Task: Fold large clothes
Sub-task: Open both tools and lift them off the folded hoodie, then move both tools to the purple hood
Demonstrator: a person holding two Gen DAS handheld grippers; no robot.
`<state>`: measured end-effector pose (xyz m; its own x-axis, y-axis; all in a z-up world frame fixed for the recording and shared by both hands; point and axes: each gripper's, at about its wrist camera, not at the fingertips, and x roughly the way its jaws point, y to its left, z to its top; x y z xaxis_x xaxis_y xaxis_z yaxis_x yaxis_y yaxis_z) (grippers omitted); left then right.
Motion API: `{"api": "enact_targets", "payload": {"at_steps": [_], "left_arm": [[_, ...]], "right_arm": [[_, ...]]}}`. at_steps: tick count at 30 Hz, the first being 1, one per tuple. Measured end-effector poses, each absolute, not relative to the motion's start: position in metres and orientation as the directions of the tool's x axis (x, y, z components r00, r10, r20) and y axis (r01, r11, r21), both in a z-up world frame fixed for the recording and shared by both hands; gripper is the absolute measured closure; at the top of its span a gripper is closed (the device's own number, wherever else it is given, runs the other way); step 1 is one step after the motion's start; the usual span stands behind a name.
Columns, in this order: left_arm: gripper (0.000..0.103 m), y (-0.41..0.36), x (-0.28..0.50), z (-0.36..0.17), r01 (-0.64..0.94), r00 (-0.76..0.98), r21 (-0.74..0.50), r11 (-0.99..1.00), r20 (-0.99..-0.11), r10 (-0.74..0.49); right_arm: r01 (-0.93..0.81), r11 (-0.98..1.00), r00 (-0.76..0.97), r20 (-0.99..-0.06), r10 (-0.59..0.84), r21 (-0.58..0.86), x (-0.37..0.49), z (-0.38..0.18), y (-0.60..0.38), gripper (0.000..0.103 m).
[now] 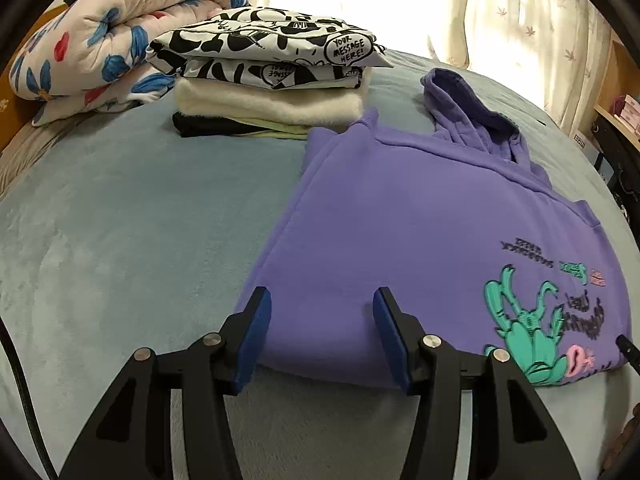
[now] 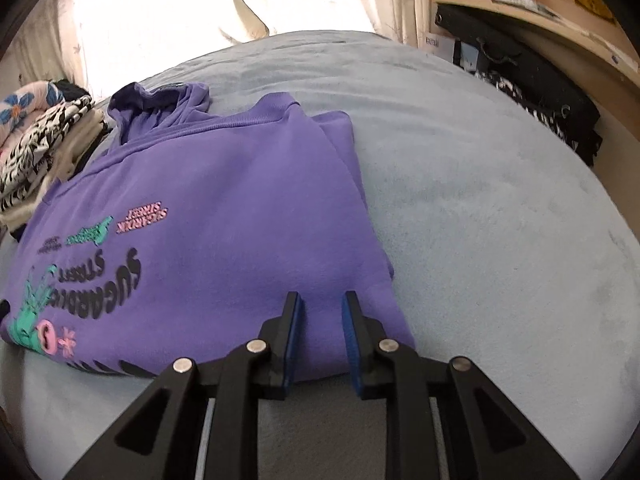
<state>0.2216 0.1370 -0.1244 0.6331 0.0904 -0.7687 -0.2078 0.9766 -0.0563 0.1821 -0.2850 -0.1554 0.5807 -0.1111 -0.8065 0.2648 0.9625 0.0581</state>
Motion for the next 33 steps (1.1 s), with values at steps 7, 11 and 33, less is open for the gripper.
{"api": "enact_targets", "payload": {"at_steps": [7, 11, 33], "left_arm": [[0.051, 0.119, 0.224, -0.098, -0.182, 0.608, -0.021, 0.983, -0.788, 0.096], [0.051, 0.106, 0.231, -0.081, -0.132, 0.601, 0.013, 0.991, -0.794, 0.090], [0.042, 0.054, 0.459, 0.058, 0.127, 0.643, 0.087, 0.988, -0.765, -0.015]], "right_arm": [[0.219, 0.965, 0.547, -0.837, 0.002, 0.146, 0.185, -0.139, -0.264, 0.082], [0.164, 0.979, 0.520, -0.854, 0.019, 0.122, 0.191, -0.134, -0.242, 0.082], [-0.044, 0.996, 0.655, -0.751, 0.085, 0.073, 0.411, 0.045, -0.199, 0.060]]}}
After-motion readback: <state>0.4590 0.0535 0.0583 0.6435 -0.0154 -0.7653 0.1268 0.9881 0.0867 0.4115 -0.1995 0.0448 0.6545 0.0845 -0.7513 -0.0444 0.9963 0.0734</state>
